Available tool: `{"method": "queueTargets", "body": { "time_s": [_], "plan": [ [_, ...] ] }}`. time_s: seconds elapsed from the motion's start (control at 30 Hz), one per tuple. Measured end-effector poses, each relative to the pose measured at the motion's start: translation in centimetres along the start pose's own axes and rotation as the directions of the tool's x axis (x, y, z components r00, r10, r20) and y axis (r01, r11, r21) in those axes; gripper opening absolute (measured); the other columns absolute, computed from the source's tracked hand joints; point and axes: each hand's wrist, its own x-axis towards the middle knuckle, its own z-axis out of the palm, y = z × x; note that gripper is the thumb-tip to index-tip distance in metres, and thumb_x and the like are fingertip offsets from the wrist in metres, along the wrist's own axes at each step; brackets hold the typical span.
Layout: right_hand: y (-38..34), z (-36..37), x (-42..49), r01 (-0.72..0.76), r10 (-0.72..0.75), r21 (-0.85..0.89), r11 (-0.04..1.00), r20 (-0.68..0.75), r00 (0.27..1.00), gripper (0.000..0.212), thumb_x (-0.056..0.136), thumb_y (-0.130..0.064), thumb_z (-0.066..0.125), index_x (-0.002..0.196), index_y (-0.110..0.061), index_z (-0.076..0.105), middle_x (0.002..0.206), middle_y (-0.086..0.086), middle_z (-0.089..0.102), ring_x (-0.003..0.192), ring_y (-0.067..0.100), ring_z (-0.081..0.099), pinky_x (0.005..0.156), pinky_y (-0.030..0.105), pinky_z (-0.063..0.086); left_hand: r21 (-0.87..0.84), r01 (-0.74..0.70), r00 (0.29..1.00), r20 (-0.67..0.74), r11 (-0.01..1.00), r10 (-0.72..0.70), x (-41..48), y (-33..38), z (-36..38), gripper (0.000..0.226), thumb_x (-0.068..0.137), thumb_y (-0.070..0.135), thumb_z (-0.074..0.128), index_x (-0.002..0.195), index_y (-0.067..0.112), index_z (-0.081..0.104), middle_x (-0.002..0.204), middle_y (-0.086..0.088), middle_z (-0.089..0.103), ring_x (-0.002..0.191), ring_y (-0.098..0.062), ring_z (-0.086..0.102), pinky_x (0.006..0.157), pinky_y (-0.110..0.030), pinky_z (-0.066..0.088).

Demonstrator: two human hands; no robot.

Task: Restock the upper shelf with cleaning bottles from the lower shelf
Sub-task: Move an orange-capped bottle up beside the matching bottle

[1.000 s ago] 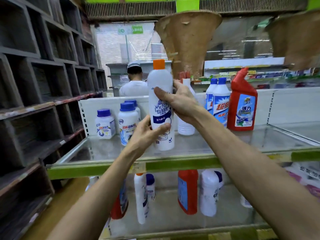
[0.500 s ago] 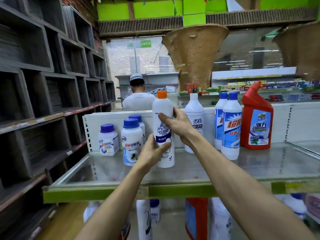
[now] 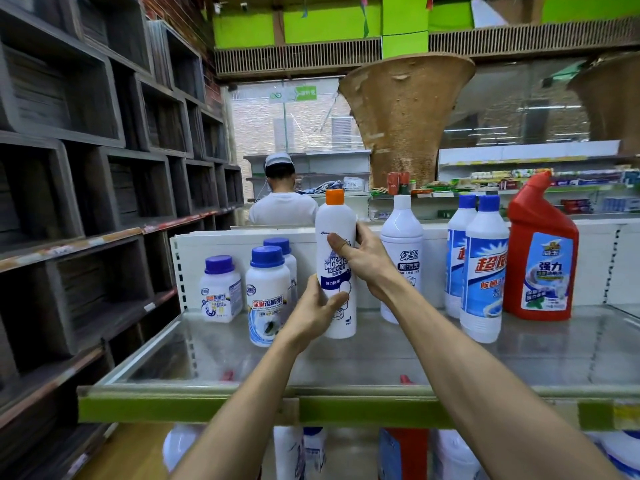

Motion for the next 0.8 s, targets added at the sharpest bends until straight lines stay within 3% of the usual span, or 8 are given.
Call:
{"method": "queueTargets", "body": {
  "time_s": [0.1,0.23,0.4,0.47,0.6,0.67,0.73,0.8],
  "plan": [
    [0.2,-0.1,0.2,0.004,-0.004,0.002,1.000,-0.005,1.000,0.045,0.091,-0.022,0.071,0.130,-0.012,0.052,0.112,0.008,0.069,0.093,0.020,0.071,0.082,0.039,0.060,0.006,0.017,1.000,0.007,1.000,-0.018,0.1,0.1,0.1,0.048,0.098,0.018,0.060,0.140,0.014,0.036,0.133,-0.003,0.060,0.116,-0.015,0.060,0.076,-0.017,0.050],
    [-0.2,0.0,-0.1,-0.006,0.006,-0.029,1.000,-0.012,1.000,0.047,0.091,-0.024,0.070,0.132,-0.012,0.051,0.113,0.008,0.068,0.089,0.015,0.070,0.075,0.032,0.059,0.031,0.021,1.000,0.008,0.999,-0.021,-0.2,0.3,0.1,0.049,0.098,0.019,0.061,0.140,0.014,0.037,0.134,-0.005,0.060,0.117,-0.016,0.060,0.085,-0.025,0.050],
    [-0.4,-0.1,-1.4,0.017,-0.038,-0.197,0.980,-0.105,0.994,0.057,0.084,-0.046,0.075,0.129,-0.017,0.054,0.126,0.005,0.066,0.107,0.019,0.066,0.097,0.047,0.055,0.258,-0.016,0.999,-0.036,0.966,0.026,-0.8,0.1,-0.9,0.049,0.092,0.023,0.069,0.133,0.015,0.042,0.125,-0.005,0.066,0.110,-0.017,0.064,0.100,-0.042,0.052],
    [-0.3,-0.3,-2.4,0.025,-0.061,-0.233,0.972,-0.149,0.987,0.065,0.083,-0.052,0.073,0.134,-0.017,0.052,0.134,0.004,0.062,0.114,0.018,0.062,0.103,0.045,0.051,0.296,-0.030,0.998,-0.050,0.955,0.047,-1.7,0.4,-1.2,0.053,0.092,0.027,0.069,0.135,0.014,0.041,0.124,-0.002,0.066,0.113,-0.020,0.064,0.102,-0.046,0.050],
    [-0.1,-0.9,-4.7,0.052,-0.116,-0.257,0.965,-0.241,0.964,0.065,0.088,-0.048,0.070,0.138,-0.013,0.050,0.141,0.006,0.058,0.119,0.016,0.058,0.105,0.037,0.048,0.345,-0.095,0.988,-0.086,0.934,0.132,-4.3,1.4,-1.3,0.061,0.094,0.027,0.066,0.144,0.006,0.038,0.123,0.000,0.054,0.122,-0.021,0.056,0.107,-0.039,0.045],
    [-0.3,-1.1,-6.4,0.065,-0.107,-0.170,0.983,-0.250,0.962,0.061,0.087,-0.049,0.071,0.132,-0.011,0.055,0.135,0.006,0.062,0.118,0.015,0.060,0.104,0.036,0.049,0.299,-0.147,0.972,-0.131,0.943,0.193,-6.1,1.7,-1.5,0.056,0.095,0.025,0.065,0.142,0.006,0.043,0.131,-0.004,0.057,0.110,-0.006,0.060,0.099,-0.025,0.049],
    [-0.2,-1.2,-8.6,0.075,-0.086,-0.051,0.996,-0.244,0.966,0.052,0.084,-0.051,0.072,0.119,-0.014,0.061,0.123,0.005,0.067,0.111,0.018,0.065,0.096,0.038,0.054,0.170,-0.207,0.954,-0.184,0.963,0.237,-8.3,1.8,-1.7,0.041,0.097,0.021,0.062,0.135,0.009,0.052,0.125,-0.004,0.064,0.096,0.008,0.062,0.090,-0.017,0.053],
    [-0.1,-1.3,-11.5,0.109,-0.079,0.125,0.986,-0.226,0.971,0.027,0.091,-0.035,0.069,0.108,-0.014,0.062,0.107,0.006,0.069,0.096,0.020,0.067,0.087,0.038,0.055,-0.054,-0.277,0.940,-0.224,0.959,0.258,-10.9,1.7,-1.9,0.023,0.100,0.015,0.056,0.123,0.009,0.059,0.110,-0.007,0.069,0.093,-0.008,0.069,0.087,-0.024,0.056]
  ]
}}
